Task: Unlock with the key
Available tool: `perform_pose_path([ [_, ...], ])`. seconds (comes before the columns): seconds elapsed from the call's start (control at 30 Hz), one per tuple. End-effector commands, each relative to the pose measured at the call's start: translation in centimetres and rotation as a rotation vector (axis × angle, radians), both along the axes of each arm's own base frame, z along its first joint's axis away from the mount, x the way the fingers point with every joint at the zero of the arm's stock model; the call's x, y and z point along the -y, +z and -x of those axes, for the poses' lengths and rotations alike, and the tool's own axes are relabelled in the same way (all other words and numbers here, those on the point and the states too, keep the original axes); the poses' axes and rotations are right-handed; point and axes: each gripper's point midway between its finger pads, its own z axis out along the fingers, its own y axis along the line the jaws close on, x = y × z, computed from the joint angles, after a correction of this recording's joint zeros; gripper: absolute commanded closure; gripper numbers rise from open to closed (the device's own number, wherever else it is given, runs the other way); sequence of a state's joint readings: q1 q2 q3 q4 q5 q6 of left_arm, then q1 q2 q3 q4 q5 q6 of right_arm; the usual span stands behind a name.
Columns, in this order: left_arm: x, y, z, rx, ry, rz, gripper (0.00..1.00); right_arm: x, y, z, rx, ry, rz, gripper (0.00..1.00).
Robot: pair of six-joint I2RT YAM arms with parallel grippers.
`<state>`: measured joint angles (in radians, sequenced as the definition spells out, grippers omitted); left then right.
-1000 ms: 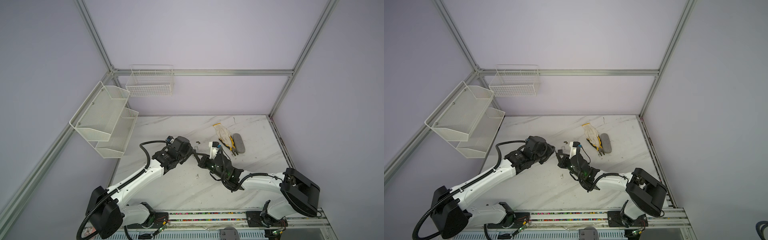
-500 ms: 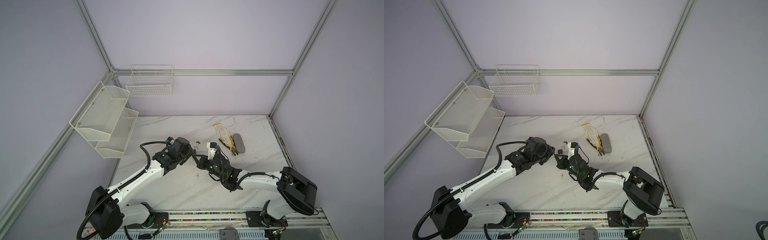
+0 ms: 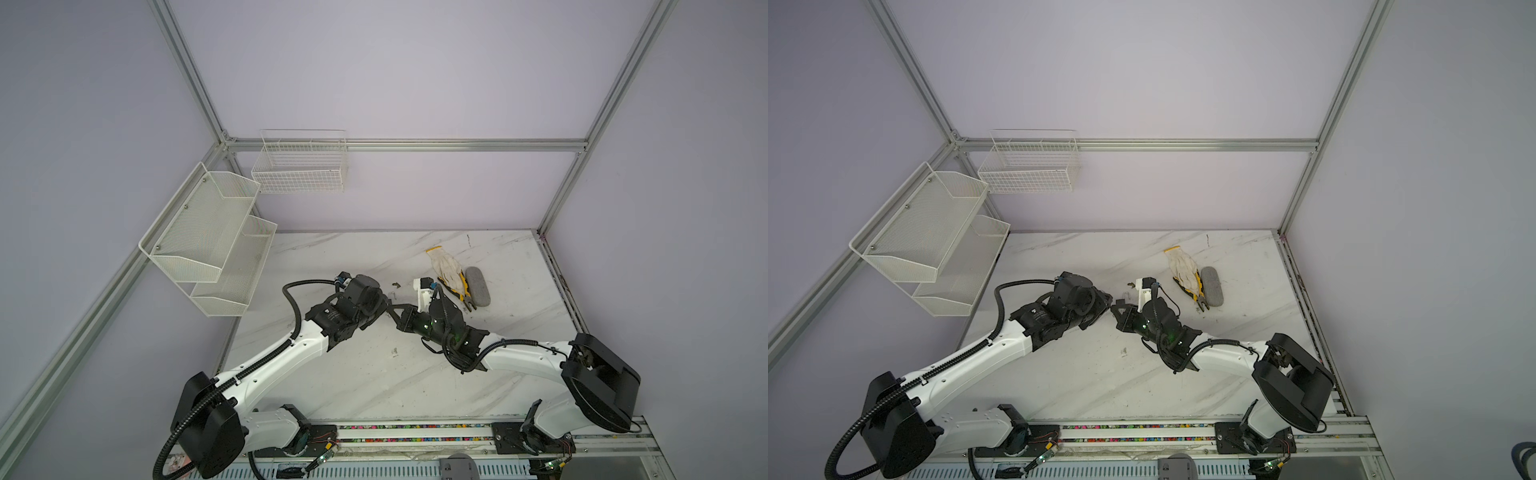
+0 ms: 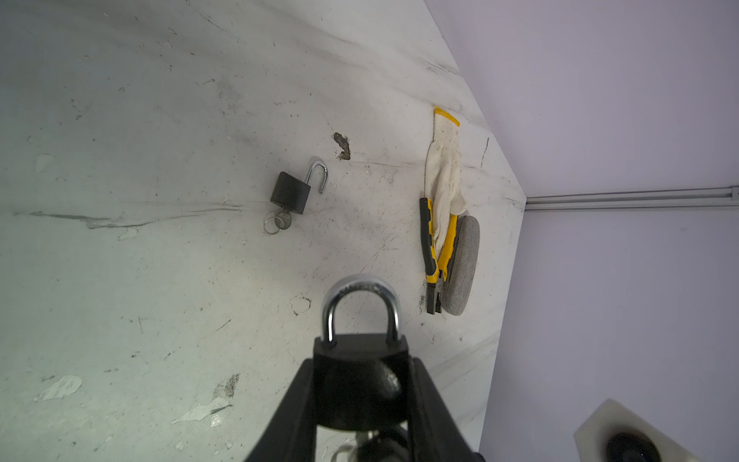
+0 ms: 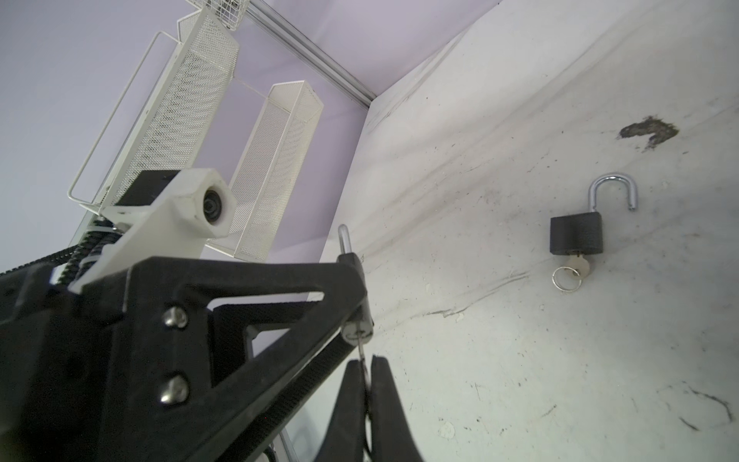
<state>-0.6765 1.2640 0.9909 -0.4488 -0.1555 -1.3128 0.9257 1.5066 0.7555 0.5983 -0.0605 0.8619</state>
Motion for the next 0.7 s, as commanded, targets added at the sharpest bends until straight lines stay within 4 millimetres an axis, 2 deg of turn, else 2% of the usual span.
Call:
perform_pose_path([
  [0.0,1.7,1.1,1.4,0.009,-0.087,0.045,1.0,-0.4,3.7,-0.7,0.065,-0.001,-0.063,1.0],
  [0.17,2.7,2.0,1.8,0.027,-0.113,0.066,1.0,-0.6,3.8,-0.8,0.076,-0.002,-0.081,1.0],
  [0.57,1.4,3.0,1.2,0.084,-0.059,0.035,1.0,0.3,3.1,0.1,0.095,0.016,-0.04,1.0],
  [0.67,0.9,3.3,1.1,0.103,-0.044,0.023,1.0,0.5,3.0,0.4,0.092,0.02,-0.035,0.92],
])
